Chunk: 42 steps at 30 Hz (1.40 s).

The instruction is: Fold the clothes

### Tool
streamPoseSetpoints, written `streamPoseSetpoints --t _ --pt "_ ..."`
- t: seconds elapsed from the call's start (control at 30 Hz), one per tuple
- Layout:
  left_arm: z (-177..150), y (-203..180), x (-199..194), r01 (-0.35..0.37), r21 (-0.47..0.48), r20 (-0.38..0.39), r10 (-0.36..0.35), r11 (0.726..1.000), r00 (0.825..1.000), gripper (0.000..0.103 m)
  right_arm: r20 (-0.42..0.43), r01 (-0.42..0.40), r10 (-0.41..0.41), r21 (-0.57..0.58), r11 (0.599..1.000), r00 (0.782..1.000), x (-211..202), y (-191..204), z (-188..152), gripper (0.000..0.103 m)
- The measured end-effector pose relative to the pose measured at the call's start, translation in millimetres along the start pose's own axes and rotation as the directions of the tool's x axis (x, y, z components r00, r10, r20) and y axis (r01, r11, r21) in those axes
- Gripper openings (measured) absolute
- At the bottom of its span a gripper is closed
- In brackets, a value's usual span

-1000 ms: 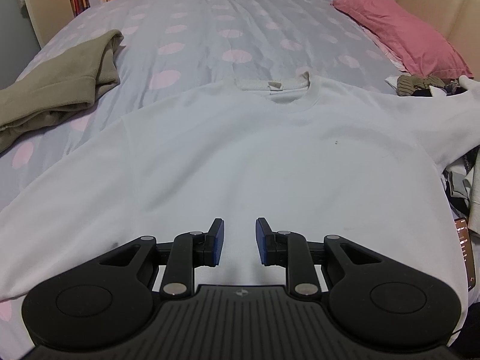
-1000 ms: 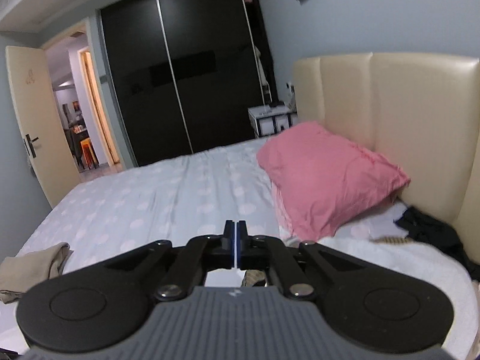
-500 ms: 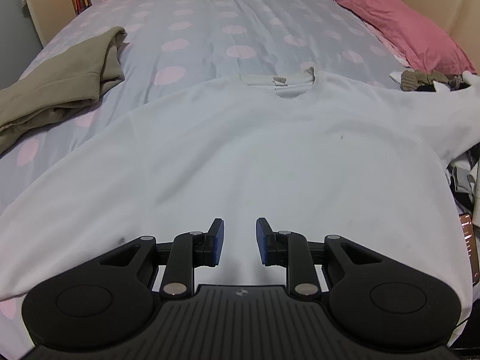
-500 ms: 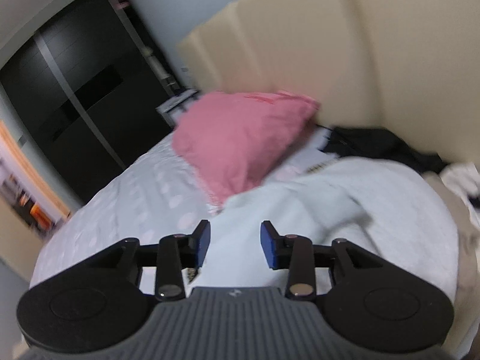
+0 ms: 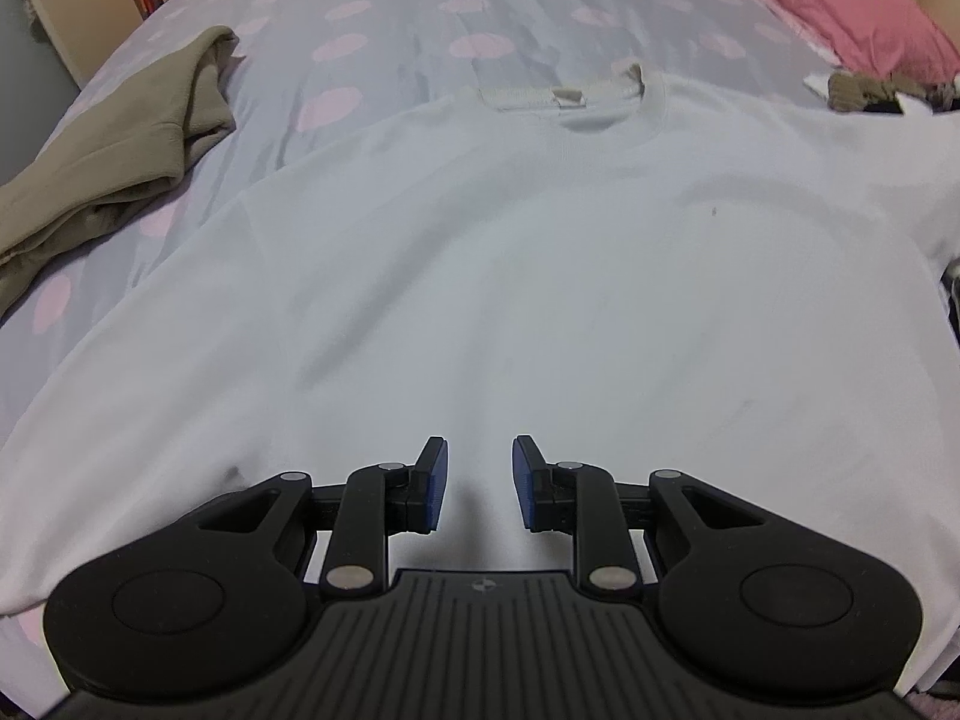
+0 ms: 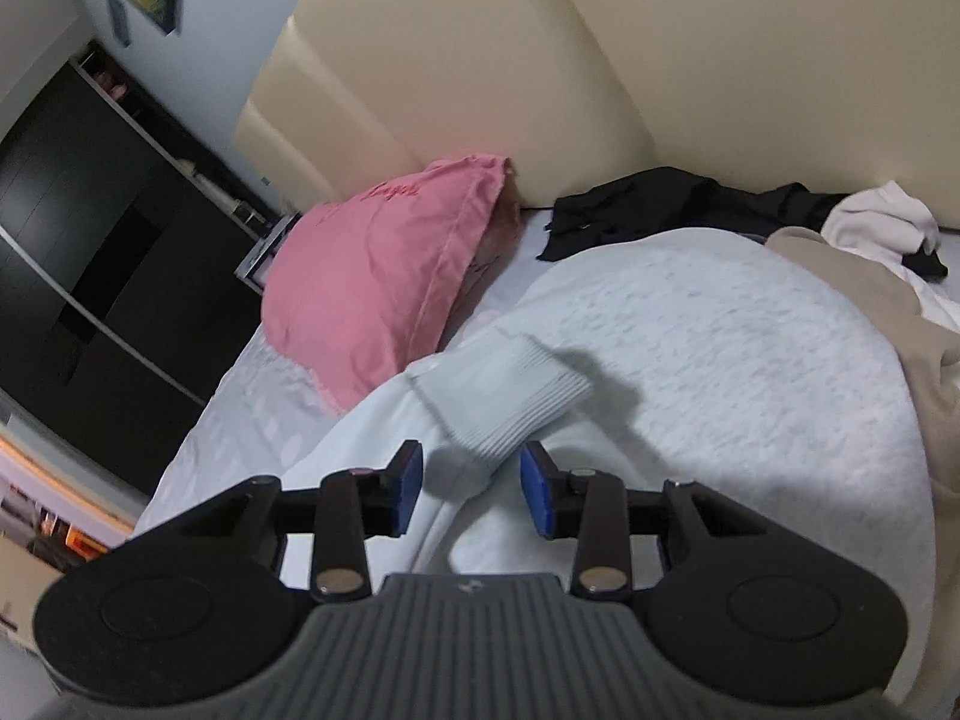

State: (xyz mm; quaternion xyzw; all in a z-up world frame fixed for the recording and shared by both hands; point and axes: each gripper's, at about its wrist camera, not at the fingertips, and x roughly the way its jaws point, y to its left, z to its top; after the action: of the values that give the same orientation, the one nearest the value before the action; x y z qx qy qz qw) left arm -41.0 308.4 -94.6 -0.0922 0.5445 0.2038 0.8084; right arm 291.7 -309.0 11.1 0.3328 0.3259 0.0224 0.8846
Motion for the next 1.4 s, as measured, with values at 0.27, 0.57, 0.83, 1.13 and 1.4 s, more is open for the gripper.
streamPoseSetpoints --t 0.27,0.57,0.83,1.13,1.4 --pt "4 -10 15 -0.014 0.026 -0.035 0.015 1.000 0.999 0.022 0.079 0.029 -0.021 -0.105 0.994 0.997 14 14 3 0.014" --pt "4 -12 17 -0.014 0.020 -0.035 0.015 1.000 0.999 0.022 0.198 -0.082 0.156 -0.335 0.939 0.968 -37 76 3 0.010" --pt "11 -4 -3 0.048 -0.052 0.024 -0.047 0.997 0.999 0.022 0.034 -0.295 0.390 -0.594 0.748 0.920 -104 192 -66 0.010" --pt "8 17 -32 0.089 -0.105 0.107 -0.077 0.991 0.991 0.022 -0.176 -0.449 0.481 -0.709 0.544 0.859 -122 286 -191 0.009" --pt "-5 50 -41 0.086 -0.169 0.146 -0.061 0.982 0.987 0.022 -0.329 -0.538 0.463 -0.713 0.450 0.823 -97 317 -315 0.009"
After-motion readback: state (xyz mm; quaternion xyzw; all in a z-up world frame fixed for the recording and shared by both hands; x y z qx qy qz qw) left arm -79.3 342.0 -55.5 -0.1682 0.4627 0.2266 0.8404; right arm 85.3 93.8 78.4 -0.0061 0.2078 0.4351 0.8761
